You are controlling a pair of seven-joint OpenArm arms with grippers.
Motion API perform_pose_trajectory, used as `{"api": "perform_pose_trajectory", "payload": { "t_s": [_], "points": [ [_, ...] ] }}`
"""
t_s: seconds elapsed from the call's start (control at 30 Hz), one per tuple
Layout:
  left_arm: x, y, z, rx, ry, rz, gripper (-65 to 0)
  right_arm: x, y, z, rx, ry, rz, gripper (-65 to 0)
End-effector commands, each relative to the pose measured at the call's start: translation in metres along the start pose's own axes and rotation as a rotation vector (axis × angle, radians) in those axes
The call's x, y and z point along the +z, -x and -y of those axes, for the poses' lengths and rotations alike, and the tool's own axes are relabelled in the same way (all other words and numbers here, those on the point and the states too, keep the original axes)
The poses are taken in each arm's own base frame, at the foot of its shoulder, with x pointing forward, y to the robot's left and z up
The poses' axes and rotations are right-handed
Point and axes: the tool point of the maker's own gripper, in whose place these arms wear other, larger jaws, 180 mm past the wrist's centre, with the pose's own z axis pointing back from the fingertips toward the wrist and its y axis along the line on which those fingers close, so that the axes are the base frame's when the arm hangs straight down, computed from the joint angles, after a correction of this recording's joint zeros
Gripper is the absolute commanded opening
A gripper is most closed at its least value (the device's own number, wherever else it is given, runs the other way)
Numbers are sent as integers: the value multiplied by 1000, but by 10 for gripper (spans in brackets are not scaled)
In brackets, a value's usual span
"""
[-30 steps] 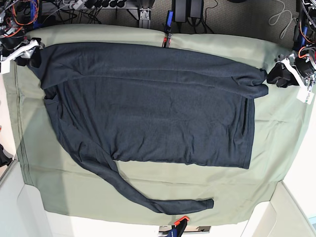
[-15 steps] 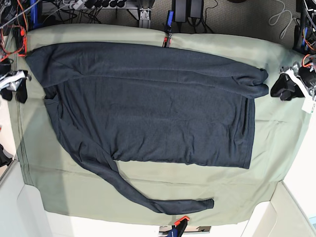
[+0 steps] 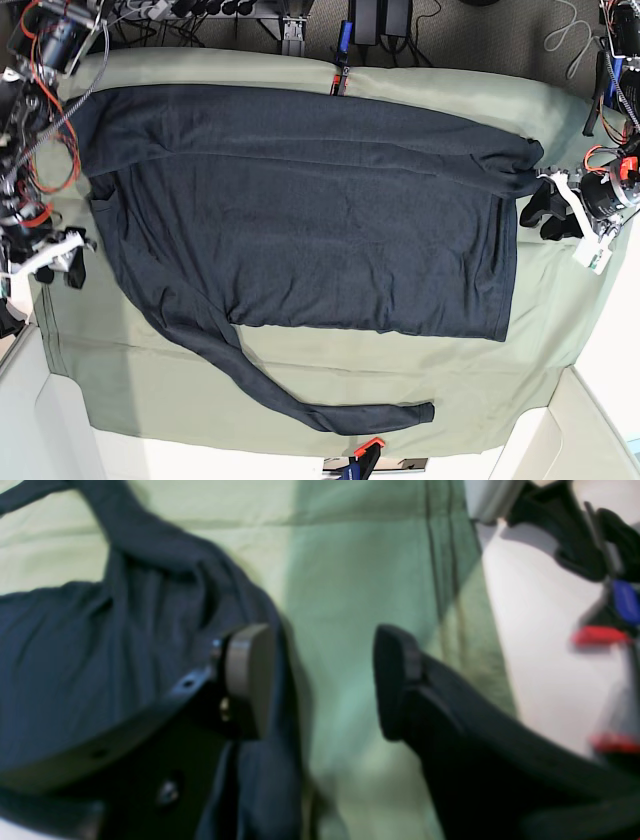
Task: Fold the T-shirt properly
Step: 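Move both grippers to the shirt's hem corners and grasp them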
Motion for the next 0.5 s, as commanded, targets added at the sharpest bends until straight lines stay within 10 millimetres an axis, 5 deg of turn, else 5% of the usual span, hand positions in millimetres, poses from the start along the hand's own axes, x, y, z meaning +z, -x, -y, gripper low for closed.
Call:
{"api": "perform_pose_trajectory", "payload": {
  "t_s": [0.0,0.13,0.27,0.47],
  "points": [
    [6,-23,-10,-32,-20,56,-319,-5,-30,2,5,2,69,-324],
    [-4,-36,-23,0,-41,81,-315,-42,-30,0,-42,-19,6,-324],
    [-25,-50,-36,38,-37,98,-244,-70,-6,-11,-81,-61,-84,-324],
    [-54,-95,-66,52,-78,191,-244,-81,25,-33,-34,-106,-184,-325]
  ]
}}
